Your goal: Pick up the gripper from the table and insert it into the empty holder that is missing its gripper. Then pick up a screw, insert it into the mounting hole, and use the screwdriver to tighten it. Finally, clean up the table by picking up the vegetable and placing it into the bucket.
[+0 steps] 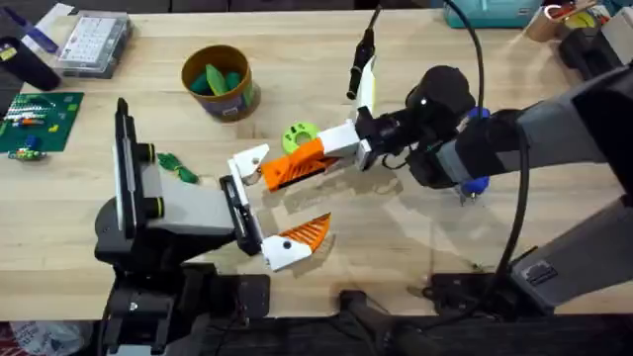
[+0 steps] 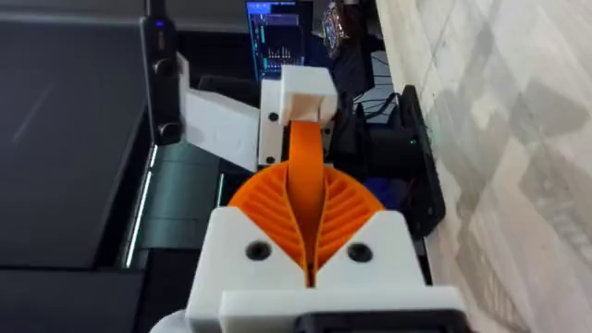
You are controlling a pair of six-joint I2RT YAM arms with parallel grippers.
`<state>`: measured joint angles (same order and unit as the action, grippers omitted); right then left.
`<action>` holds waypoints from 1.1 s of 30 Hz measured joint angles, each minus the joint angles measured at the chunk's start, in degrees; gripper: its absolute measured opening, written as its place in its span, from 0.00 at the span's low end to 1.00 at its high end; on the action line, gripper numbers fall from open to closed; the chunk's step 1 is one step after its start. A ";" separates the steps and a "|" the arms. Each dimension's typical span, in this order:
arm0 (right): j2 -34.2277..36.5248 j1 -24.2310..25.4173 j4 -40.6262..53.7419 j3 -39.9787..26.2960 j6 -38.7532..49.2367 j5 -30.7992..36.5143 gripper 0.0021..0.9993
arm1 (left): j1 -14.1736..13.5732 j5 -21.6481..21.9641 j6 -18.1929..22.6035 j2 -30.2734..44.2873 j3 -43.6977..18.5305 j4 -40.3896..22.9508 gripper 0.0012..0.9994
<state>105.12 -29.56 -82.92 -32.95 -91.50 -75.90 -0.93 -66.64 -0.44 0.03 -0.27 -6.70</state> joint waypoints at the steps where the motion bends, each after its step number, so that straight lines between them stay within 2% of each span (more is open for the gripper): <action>1: 0.00 0.00 -0.27 0.00 0.00 0.04 0.01 | 0.00 -0.12 -0.01 0.01 -0.01 -0.04 0.99; 17: -0.01 0.10 2.34 -0.27 -0.88 1.39 0.01 | 0.05 0.07 -0.46 -0.01 -0.02 -0.07 0.99; 25: -0.01 -0.79 2.84 -0.44 -0.84 6.74 0.01 | 0.11 -0.02 -0.47 0.00 -0.02 -0.09 0.99; 33: -0.02 -4.37 5.38 -0.98 0.72 10.84 0.01 | 0.11 0.03 -1.56 0.01 -0.02 -0.11 0.99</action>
<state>105.10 -33.93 -77.54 -33.93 -90.79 -65.06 -0.82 -66.61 -2.00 0.03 -0.30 -6.81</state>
